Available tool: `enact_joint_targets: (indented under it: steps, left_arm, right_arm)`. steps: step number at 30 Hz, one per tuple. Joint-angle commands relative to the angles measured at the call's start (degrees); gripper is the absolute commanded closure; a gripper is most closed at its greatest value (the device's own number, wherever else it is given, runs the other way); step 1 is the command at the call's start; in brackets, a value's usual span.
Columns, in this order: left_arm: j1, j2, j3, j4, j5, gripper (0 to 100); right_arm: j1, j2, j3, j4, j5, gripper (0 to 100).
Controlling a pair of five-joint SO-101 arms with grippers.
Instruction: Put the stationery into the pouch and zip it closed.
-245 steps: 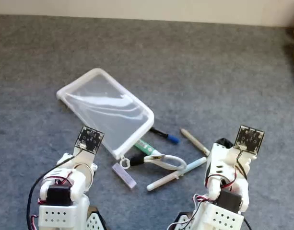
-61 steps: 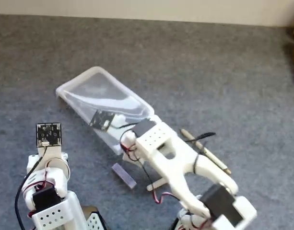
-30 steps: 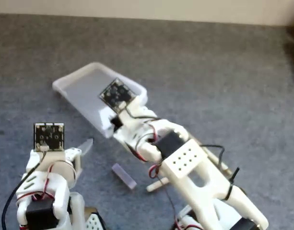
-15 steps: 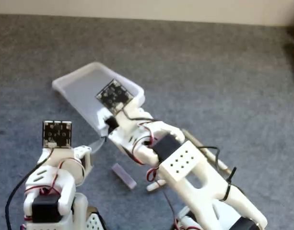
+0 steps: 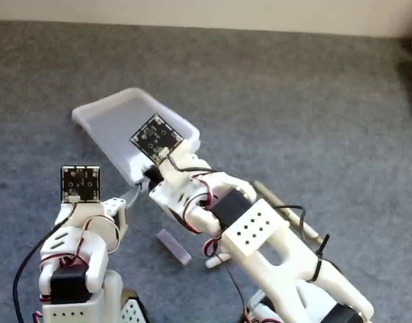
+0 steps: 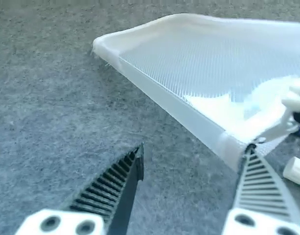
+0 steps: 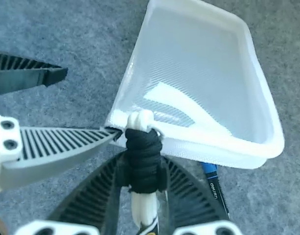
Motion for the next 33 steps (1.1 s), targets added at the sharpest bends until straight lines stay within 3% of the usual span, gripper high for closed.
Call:
enact_joint_targets:
  steps: [1, 6, 11, 19, 26, 33]
  left_arm:
    - [-1.10, -0.31, 1.19, -3.78, 0.62, 71]
    - [-1.36, -0.31, 2.51, -5.63, 0.62, 72]
    - [-1.36, -0.31, 2.07, -5.63, 0.26, 83]
    - [-1.36, -0.31, 0.31, -5.27, 0.26, 91]
    - [-1.45, -0.31, 0.22, -5.27, 0.26, 99]
    - [-5.41, -0.31, 0.22, -5.27, 0.62, 99]
  right_arm:
    - [-0.92, -2.51, -0.92, -1.01, -0.62, 99.3]
    - [-2.77, -2.51, 0.31, -0.04, -0.35, 99.3]
    - [-2.59, -2.51, 1.27, 0.13, -0.26, 99.3]
    - [-2.51, -2.42, 1.36, 3.91, -0.53, 99.3]
    - [4.44, -2.42, 1.36, 4.79, -0.62, 99.3]
    - [9.80, -2.42, 1.36, 6.29, -0.62, 99.3]
